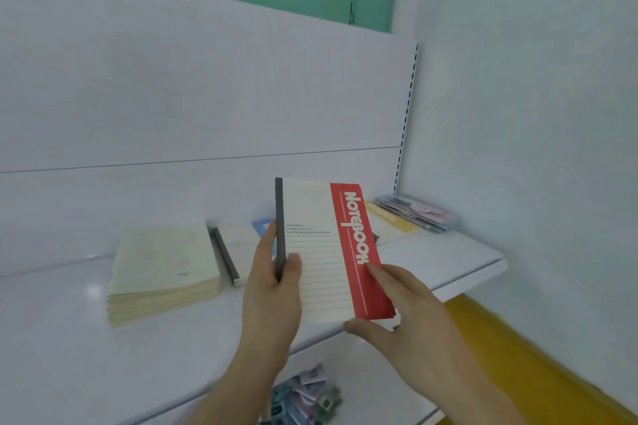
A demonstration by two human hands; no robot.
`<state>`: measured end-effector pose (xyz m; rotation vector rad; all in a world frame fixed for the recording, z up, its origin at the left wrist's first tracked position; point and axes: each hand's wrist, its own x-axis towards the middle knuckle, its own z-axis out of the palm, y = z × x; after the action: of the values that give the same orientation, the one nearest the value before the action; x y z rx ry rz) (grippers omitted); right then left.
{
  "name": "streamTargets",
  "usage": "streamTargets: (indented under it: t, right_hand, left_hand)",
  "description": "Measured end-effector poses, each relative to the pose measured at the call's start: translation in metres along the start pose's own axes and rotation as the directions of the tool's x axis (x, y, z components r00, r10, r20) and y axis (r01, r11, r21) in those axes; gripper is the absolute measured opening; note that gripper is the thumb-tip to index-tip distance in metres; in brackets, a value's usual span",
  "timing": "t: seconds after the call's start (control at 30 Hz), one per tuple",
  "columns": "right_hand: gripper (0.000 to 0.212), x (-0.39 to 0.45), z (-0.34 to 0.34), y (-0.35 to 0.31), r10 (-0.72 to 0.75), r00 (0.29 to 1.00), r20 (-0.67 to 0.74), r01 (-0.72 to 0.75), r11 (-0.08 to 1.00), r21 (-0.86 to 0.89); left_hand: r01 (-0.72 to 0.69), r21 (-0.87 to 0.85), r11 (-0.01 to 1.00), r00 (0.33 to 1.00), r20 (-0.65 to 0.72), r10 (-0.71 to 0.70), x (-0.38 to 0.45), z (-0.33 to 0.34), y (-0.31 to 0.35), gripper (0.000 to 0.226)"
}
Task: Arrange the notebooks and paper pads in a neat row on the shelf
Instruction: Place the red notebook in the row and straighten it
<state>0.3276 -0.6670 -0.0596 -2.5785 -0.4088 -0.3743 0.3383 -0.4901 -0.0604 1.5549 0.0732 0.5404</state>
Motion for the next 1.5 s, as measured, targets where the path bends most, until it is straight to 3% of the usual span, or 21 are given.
streamTargets:
  t: [0.1, 0.2, 0.27, 0.37, 0.43, 0.5, 0.6, 0.77, 0.87, 1.0, 1.07, 1.2, 1.5]
  right_hand:
    - [0.087, 0.018, -0.006, 0.034, 0.008, 1.0, -0.018, -0.009, 0.996, -0.092]
    - [0.083, 0.041, -0.003, 0.059, 0.027, 0.999, -0.035, -0.032, 0.991, -0.133]
    - [0.083, 0.059, 0.0, 0.072, 0.031, 0.999, -0.029, -0.035, 0.986, -0.165]
    - [0.086, 0.09, 0.006, 0.092, 0.018, 1.0, -0.015, -0.02, 0.979, -0.202]
    - [0.087, 0.111, 0.01, 0.104, -0.026, 1.0, 0.012, 0.028, 0.974, -0.225]
    - [0.086, 0.132, 0.016, 0.114, -0.098, 0.994, 0.045, 0.106, 0.964, -0.244]
    - [0.082, 0.162, 0.025, 0.127, -0.198, 0.979, 0.056, 0.206, 0.948, -0.244]
    - [0.079, 0.203, 0.041, 0.143, -0.364, 0.925, 0.114, 0.377, 0.916, -0.137]
    - [0.089, 0.223, 0.055, 0.153, -0.425, 0.895, 0.135, 0.439, 0.893, -0.097]
    - [0.081, 0.242, 0.067, 0.161, -0.467, 0.863, 0.191, 0.498, 0.849, -0.175]
    - [0.075, 0.246, 0.071, 0.164, -0.479, 0.856, 0.196, 0.512, 0.837, -0.193]
    - [0.073, 0.253, 0.075, 0.171, -0.505, 0.825, 0.254, 0.557, 0.803, -0.212]
    - [0.072, 0.282, 0.071, 0.172, -0.521, 0.752, 0.404, 0.615, 0.775, -0.145]
  left_hand:
    - [-0.015, 0.211, 0.977, 0.999, 0.033, 0.008, 0.017, 0.031, -0.01, 0.046]
    - [-0.122, 0.56, 0.819, 0.992, 0.103, 0.077, 0.037, 0.052, -0.015, 0.038]
    - [-0.204, 0.666, 0.717, 0.975, 0.2, 0.091, 0.051, 0.06, -0.019, 0.041]
    - [-0.333, 0.737, 0.587, 0.918, 0.396, 0.024, 0.07, 0.065, -0.028, 0.081]
    - [-0.4, 0.829, 0.39, 0.887, 0.458, -0.063, 0.087, 0.066, -0.035, 0.1]
    - [-0.402, 0.873, 0.276, 0.892, 0.441, -0.097, 0.105, 0.066, -0.043, 0.095]
    - [-0.436, 0.882, 0.176, 0.891, 0.451, -0.053, 0.126, 0.07, -0.053, 0.062]
    - [-0.39, 0.888, 0.243, 0.915, 0.403, -0.003, 0.138, 0.073, -0.07, 0.04]
    - [-0.356, 0.922, 0.152, 0.934, 0.358, 0.016, 0.142, 0.075, -0.079, 0.043]
    - [-0.314, 0.949, -0.002, 0.948, 0.314, -0.05, 0.142, 0.081, -0.087, 0.068]
    - [-0.287, 0.957, -0.033, 0.955, 0.284, -0.086, 0.143, 0.083, -0.088, 0.068]
    - [-0.227, 0.974, -0.014, 0.966, 0.223, -0.128, 0.145, 0.087, -0.085, 0.047]
    - [-0.136, 0.989, 0.064, 0.958, 0.148, -0.247, 0.158, 0.087, -0.083, 0.052]
